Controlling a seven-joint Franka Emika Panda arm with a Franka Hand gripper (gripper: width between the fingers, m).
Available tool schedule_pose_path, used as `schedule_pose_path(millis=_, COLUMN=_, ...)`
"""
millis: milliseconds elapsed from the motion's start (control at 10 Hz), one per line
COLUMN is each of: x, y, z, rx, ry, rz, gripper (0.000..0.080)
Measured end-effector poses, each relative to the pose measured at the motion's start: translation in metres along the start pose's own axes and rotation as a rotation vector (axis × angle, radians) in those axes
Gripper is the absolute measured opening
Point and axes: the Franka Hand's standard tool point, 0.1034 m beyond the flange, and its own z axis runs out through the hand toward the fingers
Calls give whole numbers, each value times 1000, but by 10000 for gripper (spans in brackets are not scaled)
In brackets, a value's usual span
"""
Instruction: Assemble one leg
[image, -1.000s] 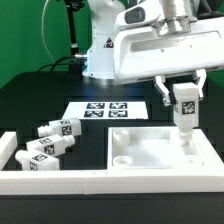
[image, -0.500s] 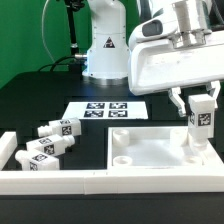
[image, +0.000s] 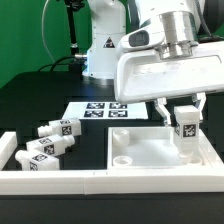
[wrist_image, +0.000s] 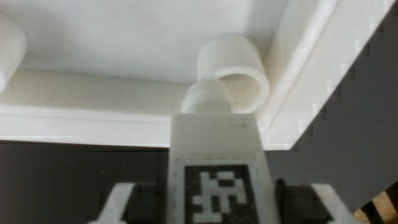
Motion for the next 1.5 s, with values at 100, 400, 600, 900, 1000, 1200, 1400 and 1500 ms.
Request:
schedule_pose_path(millis=100, x=0, y=-2, z=0, rx=1, ry=0, rz=-2, gripper=285)
schedule_pose_path(millis=400, x=-2, y=-11, z=2, rx=9, ry=2, rz=-9, gripper=285)
schedule_pose_path(millis=600, x=-5, y=-11, z=4, rx=10, ry=-3, rz=-10, gripper=285)
schedule_pose_path(millis=900, x=-15, y=-12, z=13, rx=11, ry=-14, rz=-11, gripper=285)
schedule_pose_path(millis=1000, x=-15, y=-13, z=14, rx=7, ry=1, rz=-12, gripper=285)
schedule_pose_path(millis=1200, x=-13, y=-13, z=15, rx=0, ry=24, rz=-16, gripper=285)
schedule_pose_path(millis=1400, x=-13, y=-12, z=15, rx=0, ry=24, rz=-15, gripper=335)
schedule_pose_path(millis=1500, x=-13, y=-12, z=15, rx=0, ry=24, rz=-15, gripper=561)
